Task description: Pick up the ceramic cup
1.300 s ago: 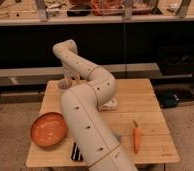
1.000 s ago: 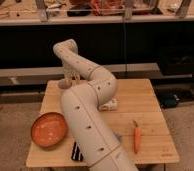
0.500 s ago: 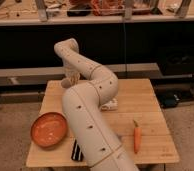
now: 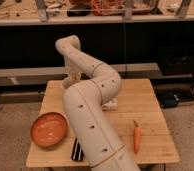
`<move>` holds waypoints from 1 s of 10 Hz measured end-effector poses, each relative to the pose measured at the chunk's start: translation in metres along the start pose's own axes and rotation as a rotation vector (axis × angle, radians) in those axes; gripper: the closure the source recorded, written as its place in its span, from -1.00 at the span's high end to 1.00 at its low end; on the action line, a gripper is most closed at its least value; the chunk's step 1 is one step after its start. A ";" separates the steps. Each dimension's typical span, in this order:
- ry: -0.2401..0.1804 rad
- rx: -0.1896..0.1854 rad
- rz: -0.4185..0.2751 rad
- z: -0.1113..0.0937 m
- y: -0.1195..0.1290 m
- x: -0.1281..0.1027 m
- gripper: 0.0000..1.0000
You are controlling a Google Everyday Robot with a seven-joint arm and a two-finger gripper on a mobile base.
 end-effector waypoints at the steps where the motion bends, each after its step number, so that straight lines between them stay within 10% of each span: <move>1: 0.000 0.001 0.001 -0.002 0.003 -0.002 -0.93; 10: 0.016 0.014 -0.008 -0.026 0.009 -0.017 -0.93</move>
